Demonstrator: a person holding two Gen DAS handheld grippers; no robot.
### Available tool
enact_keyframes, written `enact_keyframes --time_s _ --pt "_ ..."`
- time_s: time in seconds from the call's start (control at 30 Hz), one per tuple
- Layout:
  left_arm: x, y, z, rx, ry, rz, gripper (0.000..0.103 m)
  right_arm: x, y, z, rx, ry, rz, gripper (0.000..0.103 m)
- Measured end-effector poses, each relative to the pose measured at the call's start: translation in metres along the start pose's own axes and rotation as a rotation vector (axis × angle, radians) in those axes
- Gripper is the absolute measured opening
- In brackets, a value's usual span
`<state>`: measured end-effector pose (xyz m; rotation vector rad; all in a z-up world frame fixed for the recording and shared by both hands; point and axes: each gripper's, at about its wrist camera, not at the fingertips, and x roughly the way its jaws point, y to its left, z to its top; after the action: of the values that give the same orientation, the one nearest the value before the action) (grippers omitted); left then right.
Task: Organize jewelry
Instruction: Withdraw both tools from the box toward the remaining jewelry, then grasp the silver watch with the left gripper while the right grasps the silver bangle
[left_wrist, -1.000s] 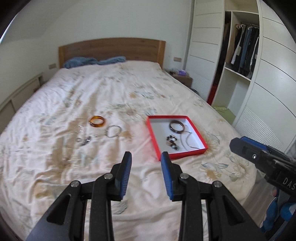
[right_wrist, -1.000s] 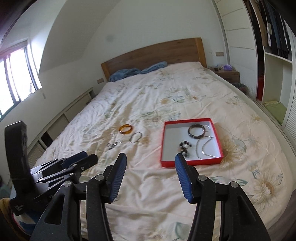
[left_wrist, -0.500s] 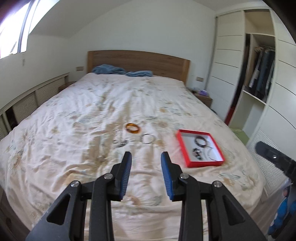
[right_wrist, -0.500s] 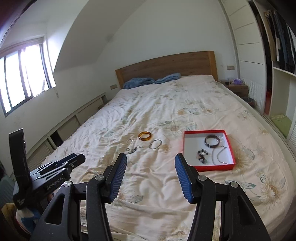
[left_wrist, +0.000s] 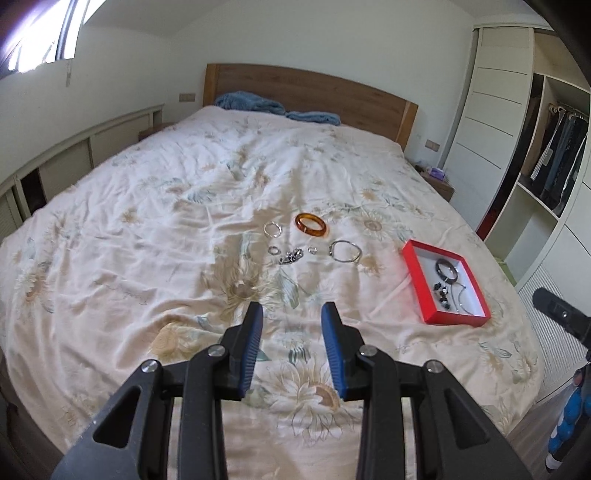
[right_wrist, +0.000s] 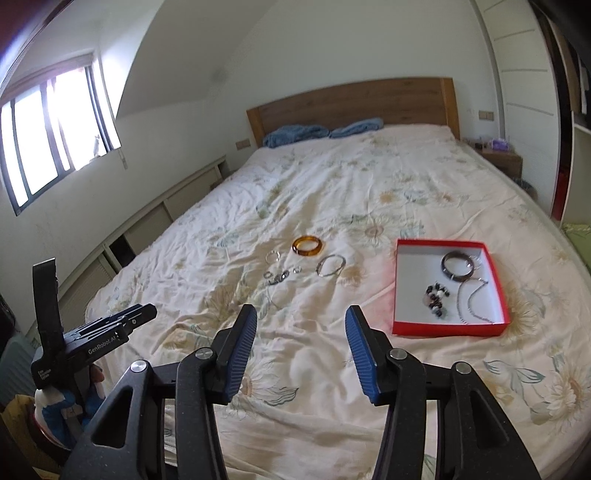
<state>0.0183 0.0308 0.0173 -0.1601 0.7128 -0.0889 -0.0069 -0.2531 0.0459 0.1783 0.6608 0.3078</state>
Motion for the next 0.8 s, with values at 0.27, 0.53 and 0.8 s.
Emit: enact_keyframes --time_s 0.27,0.53,0.8 --pt "0.088 0.004 0.014 -0.01 0.08 -0.033 0.031 0.083 -0.02 0.014 0.007 0.102 0.012 0.041" --pt "0.166 0.002 0.036 -0.01 0.123 -0.078 0.031 0.177 -0.035 0.029 0.001 0.206 0.038 0.039" --pt "0.234 -0.001 0.059 0.021 0.149 -0.129 0.03 0.257 -0.052 0.041 0.042 0.263 0.041 0.039"
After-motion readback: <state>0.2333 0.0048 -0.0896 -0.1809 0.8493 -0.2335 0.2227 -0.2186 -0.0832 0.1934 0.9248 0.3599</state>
